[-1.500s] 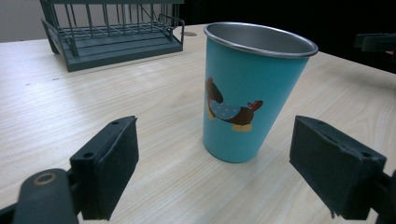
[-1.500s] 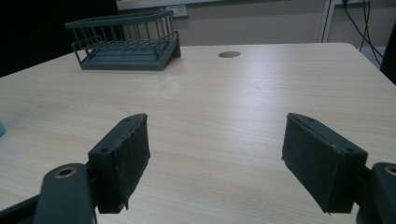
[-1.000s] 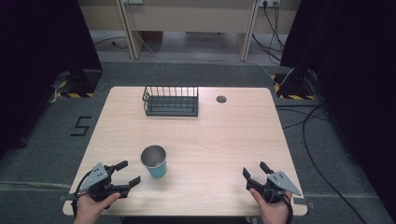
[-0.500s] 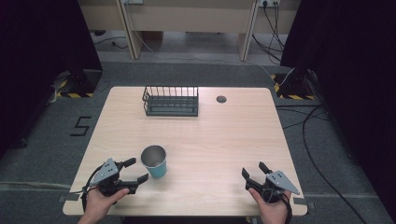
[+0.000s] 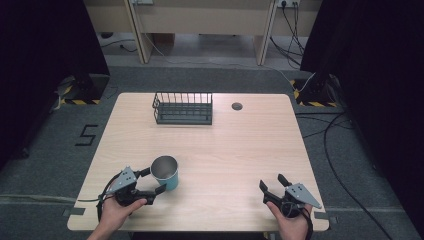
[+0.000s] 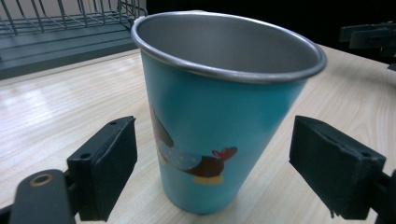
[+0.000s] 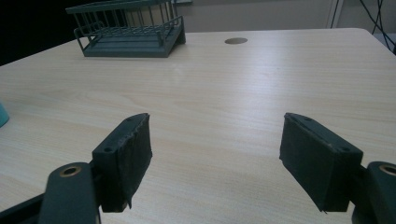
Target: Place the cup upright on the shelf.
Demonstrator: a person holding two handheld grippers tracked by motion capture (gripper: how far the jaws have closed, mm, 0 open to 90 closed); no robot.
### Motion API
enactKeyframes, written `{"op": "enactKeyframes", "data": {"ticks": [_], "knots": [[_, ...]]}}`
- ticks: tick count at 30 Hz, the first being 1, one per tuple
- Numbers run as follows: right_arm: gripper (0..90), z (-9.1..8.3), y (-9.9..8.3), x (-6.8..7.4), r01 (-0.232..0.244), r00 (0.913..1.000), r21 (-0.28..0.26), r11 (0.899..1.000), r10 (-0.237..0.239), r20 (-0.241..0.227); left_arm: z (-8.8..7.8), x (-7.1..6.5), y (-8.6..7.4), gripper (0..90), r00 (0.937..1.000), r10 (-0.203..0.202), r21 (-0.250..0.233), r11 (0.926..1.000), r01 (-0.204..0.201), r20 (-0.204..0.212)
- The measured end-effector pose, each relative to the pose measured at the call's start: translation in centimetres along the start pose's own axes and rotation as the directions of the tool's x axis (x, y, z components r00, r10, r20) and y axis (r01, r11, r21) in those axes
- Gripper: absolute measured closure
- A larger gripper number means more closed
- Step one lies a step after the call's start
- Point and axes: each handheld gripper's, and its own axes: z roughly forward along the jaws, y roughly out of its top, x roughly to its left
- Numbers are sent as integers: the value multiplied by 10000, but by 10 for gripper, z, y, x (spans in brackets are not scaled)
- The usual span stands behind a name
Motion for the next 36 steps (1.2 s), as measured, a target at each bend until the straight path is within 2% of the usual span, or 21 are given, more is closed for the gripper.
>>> {"op": "enactKeyframes", "data": {"ticks": [15, 29, 36], "knots": [[256, 0, 0, -1, -47, 10000, -15, 10000, 47, 22, 20, 0, 6, 146, 9997, 131, 89, 9999, -133, 196], [259, 0, 0, -1, -58, 10000, 15, 10000, 58, -20, 21, 1, 3, 167, 9997, 90, -65, 9999, -88, 244], [260, 0, 0, -2, -79, 10000, 7, 10000, 79, -38, 18, 2, 8, 167, 9999, 87, -346, 9994, -83, 94]]}}
